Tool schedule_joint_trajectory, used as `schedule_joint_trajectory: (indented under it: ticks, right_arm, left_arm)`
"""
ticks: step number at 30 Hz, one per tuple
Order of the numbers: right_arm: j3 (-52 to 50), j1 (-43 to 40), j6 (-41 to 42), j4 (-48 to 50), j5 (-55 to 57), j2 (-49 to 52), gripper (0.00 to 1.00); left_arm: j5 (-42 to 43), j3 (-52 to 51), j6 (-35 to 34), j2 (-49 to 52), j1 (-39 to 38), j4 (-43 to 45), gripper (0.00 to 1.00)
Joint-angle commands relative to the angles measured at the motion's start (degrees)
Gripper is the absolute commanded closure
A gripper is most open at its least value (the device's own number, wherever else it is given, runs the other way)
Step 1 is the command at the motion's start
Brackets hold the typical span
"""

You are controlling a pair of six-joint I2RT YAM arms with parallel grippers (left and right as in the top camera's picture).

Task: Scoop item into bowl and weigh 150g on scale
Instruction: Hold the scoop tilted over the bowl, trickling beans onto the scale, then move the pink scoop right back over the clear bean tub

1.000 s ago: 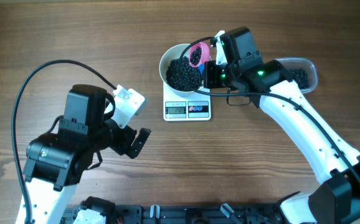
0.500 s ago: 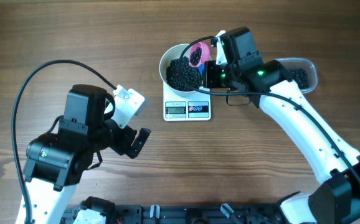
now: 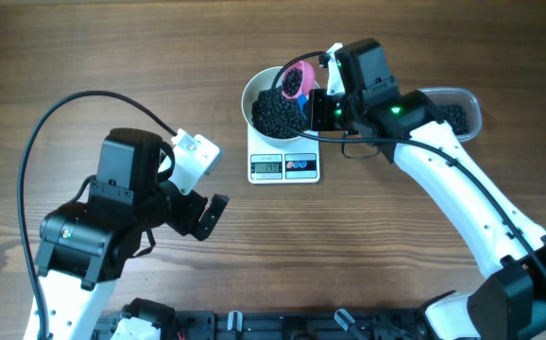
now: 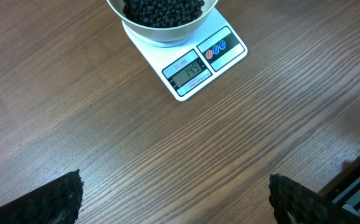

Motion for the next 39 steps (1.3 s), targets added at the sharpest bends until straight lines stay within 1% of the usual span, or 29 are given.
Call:
schedule_joint_trajectory:
  ticks: [1,11,19,28,32,37,39]
  right_arm:
    - [0.74,-0.31,0.07,0.35,-1.81,0.61,0.96]
    - [0.74,-0.31,1.25,1.22,-1.81,0.61,0.96]
    - [0.74,-0.33,5.46,2.36,-2.27,0.61,0.96]
    - [0.74,-0.33,7.06,4.46,-3.98,0.61,0.96]
    - [0.74,-0.33,7.19,6.43,-4.83,0.61,0.96]
    - [0.74,-1.33,10.34,8.39,-5.33,0.61,0.96]
    - [0.74,-2.21,10.49,9.84,-7.17,0.61,0.96]
  left_arm:
    - [0.9,1.01,1.16,0.0,0.39,0.13,0.0]
    - [0.92,1.01,1.16,0.0,0.39,0.15,0.0]
    - [0.9,1.01,1.18,0.0,0.39,0.13,0.0]
    - [0.9,1.01,1.16,0.0,0.39,0.13,0.0]
    - [0.9,1.01,1.18,0.0,0.39,0.15,0.0]
    - [0.9,1.01,1.18,0.0,0.39,0.13,0.0]
    - [0.9,1.01,1.18,0.0,0.39,0.13,0.0]
